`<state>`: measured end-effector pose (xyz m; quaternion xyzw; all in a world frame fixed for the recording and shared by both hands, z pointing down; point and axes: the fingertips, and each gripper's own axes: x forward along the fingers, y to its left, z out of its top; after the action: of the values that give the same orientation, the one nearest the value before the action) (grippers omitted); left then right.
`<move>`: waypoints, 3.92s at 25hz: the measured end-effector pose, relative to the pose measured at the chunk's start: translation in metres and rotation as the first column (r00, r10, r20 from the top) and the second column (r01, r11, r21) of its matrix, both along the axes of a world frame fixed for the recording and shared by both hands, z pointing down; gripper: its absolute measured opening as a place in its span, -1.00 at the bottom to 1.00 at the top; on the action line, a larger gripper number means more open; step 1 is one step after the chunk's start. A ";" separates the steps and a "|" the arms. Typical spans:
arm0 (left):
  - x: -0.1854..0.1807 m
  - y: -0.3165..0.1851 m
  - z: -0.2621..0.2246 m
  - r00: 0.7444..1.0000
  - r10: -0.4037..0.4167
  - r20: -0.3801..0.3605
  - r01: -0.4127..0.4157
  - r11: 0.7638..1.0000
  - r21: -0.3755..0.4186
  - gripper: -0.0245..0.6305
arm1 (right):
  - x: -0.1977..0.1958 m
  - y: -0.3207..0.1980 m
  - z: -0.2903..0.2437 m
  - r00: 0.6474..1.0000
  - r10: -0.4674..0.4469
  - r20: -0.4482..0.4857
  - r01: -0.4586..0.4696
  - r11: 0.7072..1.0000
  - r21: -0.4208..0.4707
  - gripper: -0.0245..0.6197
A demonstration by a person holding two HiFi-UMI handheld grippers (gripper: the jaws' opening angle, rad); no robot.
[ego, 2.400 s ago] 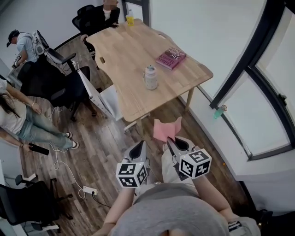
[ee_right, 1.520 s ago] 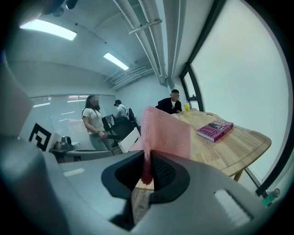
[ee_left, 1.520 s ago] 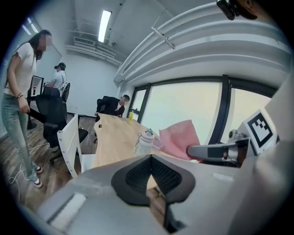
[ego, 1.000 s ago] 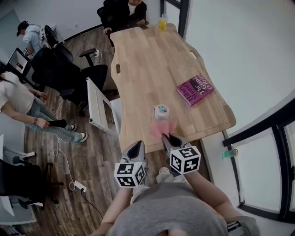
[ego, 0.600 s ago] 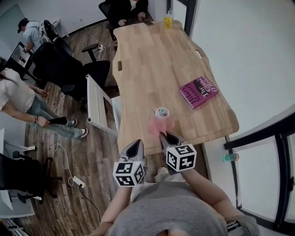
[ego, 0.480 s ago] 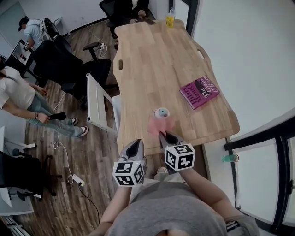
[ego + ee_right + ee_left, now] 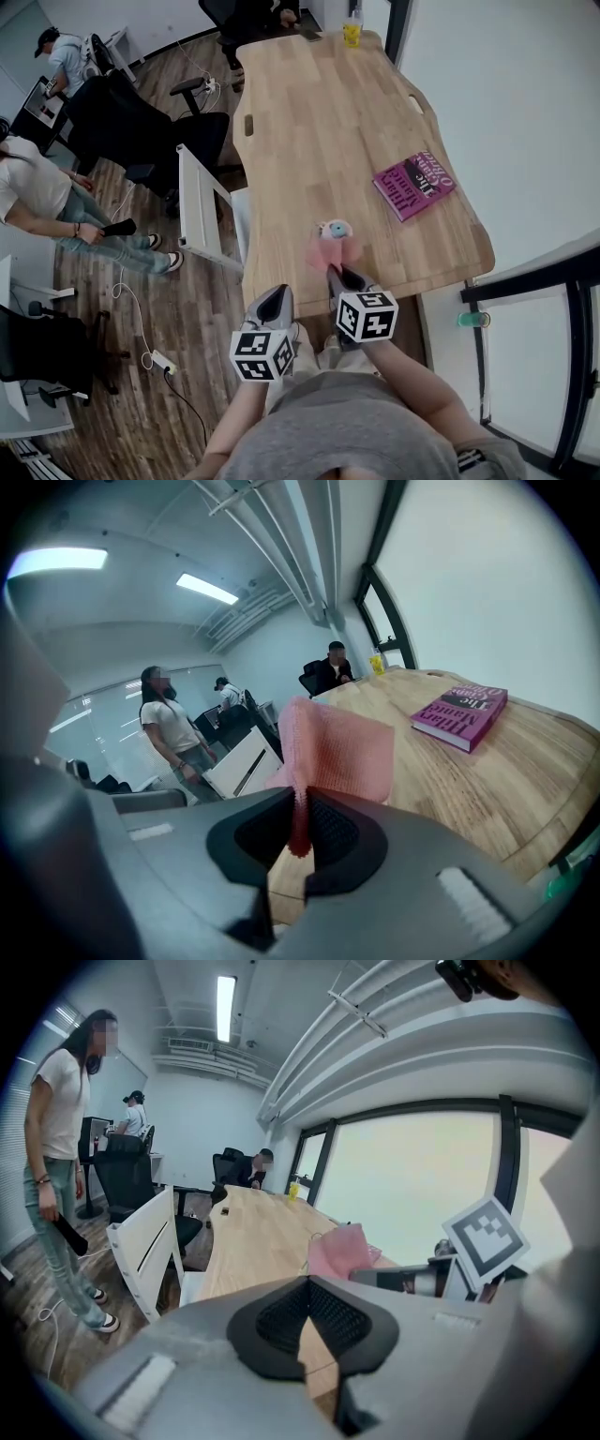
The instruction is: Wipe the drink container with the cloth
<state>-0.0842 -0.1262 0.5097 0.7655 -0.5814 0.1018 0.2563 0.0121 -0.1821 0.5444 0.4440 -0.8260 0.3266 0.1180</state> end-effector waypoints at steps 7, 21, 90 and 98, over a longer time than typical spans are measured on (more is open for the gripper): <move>-0.008 -0.015 -0.001 0.999 0.047 -0.001 -0.047 0.999 0.001 -0.93 | 0.000 -0.007 0.008 0.998 0.066 -0.005 -0.066 0.998 -0.016 -0.82; -0.018 -0.020 0.010 0.998 0.070 -0.003 -0.070 0.997 -0.028 -0.93 | 0.001 -0.010 0.033 0.992 0.125 -0.015 -0.125 0.990 -0.068 -0.82; 0.018 -0.009 0.004 0.998 0.055 0.007 -0.055 0.999 0.002 -0.93 | 0.051 0.023 0.087 0.974 -0.089 -0.209 0.071 0.993 -0.095 -0.82; 0.033 -0.004 0.000 0.999 0.037 0.005 -0.037 0.999 0.021 -0.93 | 0.075 0.043 0.051 0.972 -0.131 -0.193 0.134 0.991 0.000 -0.82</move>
<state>-0.0508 -0.1298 0.5094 0.7785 -0.5688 0.1019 0.2450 0.0875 -0.1391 0.5953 0.4183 -0.8404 0.2682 0.2163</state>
